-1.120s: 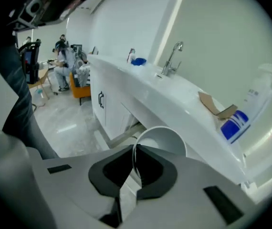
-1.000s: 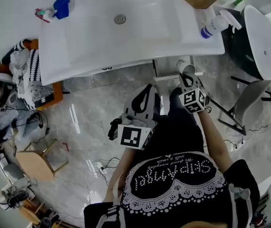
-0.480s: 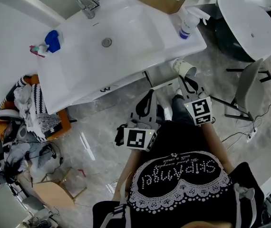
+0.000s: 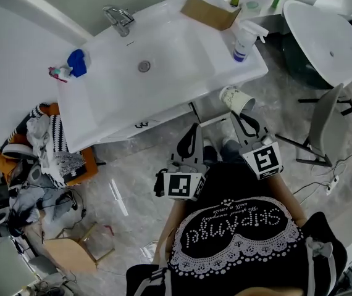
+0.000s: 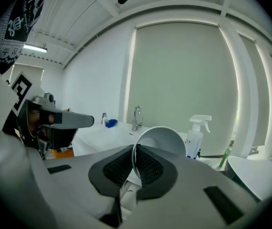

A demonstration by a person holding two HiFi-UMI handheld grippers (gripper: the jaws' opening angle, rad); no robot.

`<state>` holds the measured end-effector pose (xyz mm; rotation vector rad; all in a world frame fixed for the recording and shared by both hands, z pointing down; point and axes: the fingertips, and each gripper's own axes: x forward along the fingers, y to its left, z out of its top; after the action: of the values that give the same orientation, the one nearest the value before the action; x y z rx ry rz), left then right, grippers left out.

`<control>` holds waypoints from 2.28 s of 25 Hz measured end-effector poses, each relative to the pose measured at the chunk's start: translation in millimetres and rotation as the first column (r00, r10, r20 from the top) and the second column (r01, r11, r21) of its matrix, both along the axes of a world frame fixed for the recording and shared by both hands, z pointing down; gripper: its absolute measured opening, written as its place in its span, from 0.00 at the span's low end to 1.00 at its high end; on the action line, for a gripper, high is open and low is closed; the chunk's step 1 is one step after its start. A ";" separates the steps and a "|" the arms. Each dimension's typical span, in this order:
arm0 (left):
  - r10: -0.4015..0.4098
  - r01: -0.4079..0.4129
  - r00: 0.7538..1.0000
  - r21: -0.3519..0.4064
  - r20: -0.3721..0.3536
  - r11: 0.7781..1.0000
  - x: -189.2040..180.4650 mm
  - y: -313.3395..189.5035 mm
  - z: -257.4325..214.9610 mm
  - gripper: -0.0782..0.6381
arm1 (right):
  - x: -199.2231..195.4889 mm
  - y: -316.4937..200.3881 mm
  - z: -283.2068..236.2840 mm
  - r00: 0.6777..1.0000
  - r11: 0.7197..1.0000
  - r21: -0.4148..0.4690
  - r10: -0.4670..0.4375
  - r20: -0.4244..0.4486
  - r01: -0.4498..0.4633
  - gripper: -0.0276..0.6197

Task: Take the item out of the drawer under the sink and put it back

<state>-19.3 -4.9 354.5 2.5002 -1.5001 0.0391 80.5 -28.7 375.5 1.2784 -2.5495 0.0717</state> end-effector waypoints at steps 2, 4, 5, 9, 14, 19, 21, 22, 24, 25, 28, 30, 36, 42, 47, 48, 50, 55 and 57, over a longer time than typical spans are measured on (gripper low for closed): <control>-0.006 0.006 1.000 0.011 0.010 1.000 4.8 -1.8 -0.9 0.12 | 2.0 0.4 -6.7 1.000 1.000 0.016 -0.020 0.019 0.020 0.08; -0.010 0.010 1.000 0.018 0.004 1.000 12.3 -4.4 -3.1 0.12 | 5.8 0.9 -12.2 0.999 0.999 0.025 -0.035 0.041 0.034 0.08; -0.013 0.013 1.000 0.014 0.001 1.000 15.9 -5.5 -3.6 0.12 | 8.1 1.2 -15.4 0.998 0.999 0.031 -0.042 0.055 0.041 0.08; -0.034 0.035 0.999 0.031 -0.010 0.999 29.3 -10.2 -16.2 0.12 | 18.5 2.8 -34.2 0.989 0.996 0.061 -0.073 0.128 0.066 0.08; 0.032 -0.031 0.999 0.101 -0.005 0.994 58.8 -10.4 -50.9 0.12 | 37.0 8.1 -57.9 0.969 0.993 0.089 -0.100 0.228 0.082 0.08; 0.067 -0.068 0.998 0.092 0.010 0.993 81.8 4.3 -62.5 0.12 | 55.2 23.2 -76.0 0.951 0.989 0.094 -0.133 0.280 0.111 0.08; 0.092 -0.093 0.996 0.058 0.018 0.994 94.4 11.6 -55.8 0.12 | 62.8 28.8 -78.6 0.950 0.989 0.087 -0.137 0.280 0.117 0.08; 0.103 -0.105 0.994 0.044 0.028 0.994 101.5 14.5 -51.5 0.12 | 66.4 31.3 -78.2 0.951 0.989 0.084 -0.141 0.277 0.122 0.08; 0.114 -0.115 0.992 0.026 0.045 0.993 113.9 18.7 -42.8 0.12 | 71.8 35.1 -75.6 0.950 0.987 0.082 -0.156 0.270 0.139 0.08; 0.114 -0.115 0.992 0.018 0.050 0.993 118.9 20.1 -37.8 0.12 | 74.0 36.1 -73.7 0.950 0.986 0.080 -0.164 0.266 0.148 0.08; 0.123 -0.123 0.991 -0.002 0.051 0.992 132.4 22.4 -22.3 0.12 | 81.0 36.7 -69.6 0.950 0.984 0.073 -0.173 0.261 0.159 0.08; 0.137 -0.137 0.990 -0.007 0.039 0.991 139.5 23.2 -18.6 0.12 | 84.7 37.1 -68.0 0.950 0.984 0.075 -0.179 0.256 0.165 0.08; 0.152 -0.152 0.988 -0.007 0.023 0.988 148.2 19.4 -16.5 0.12 | 91.8 35.0 -63.9 0.953 0.985 0.080 -0.171 0.249 0.156 0.08; 0.141 -0.141 0.990 0.000 0.021 0.990 147.6 10.1 -18.3 0.12 | 97.1 24.2 -61.7 0.954 0.988 0.072 -0.149 0.258 0.135 0.08; 0.147 -0.147 0.989 -0.019 0.018 0.989 149.3 4.8 -15.5 0.12 | 96.5 20.9 -59.1 0.953 0.988 0.062 -0.154 0.262 0.143 0.08; 0.146 -0.146 0.989 -0.019 0.016 0.989 149.9 4.6 -15.5 0.12 | 97.0 20.9 -58.8 0.953 0.988 0.060 -0.156 0.260 0.145 0.08; 0.141 -0.141 0.990 -0.015 0.002 0.990 148.6 6.0 -16.9 0.12 | 96.0 22.7 -58.9 0.953 0.987 0.059 -0.161 0.259 0.151 0.08; 0.109 -0.109 0.994 -0.012 -0.026 0.994 132.9 15.4 -18.7 0.12 | 83.7 32.8 -62.6 0.950 0.984 0.065 -0.174 0.258 0.163 0.08; 0.108 -0.108 0.994 -0.014 -0.027 0.994 133.9 14.9 -18.0 0.11 | 83.9 33.2 -61.8 0.950 0.984 0.064 -0.180 0.256 0.169 0.08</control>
<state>114.6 9.9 336.4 2.5571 -1.3486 0.0349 164.4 4.5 313.7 1.1151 -2.8919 0.1614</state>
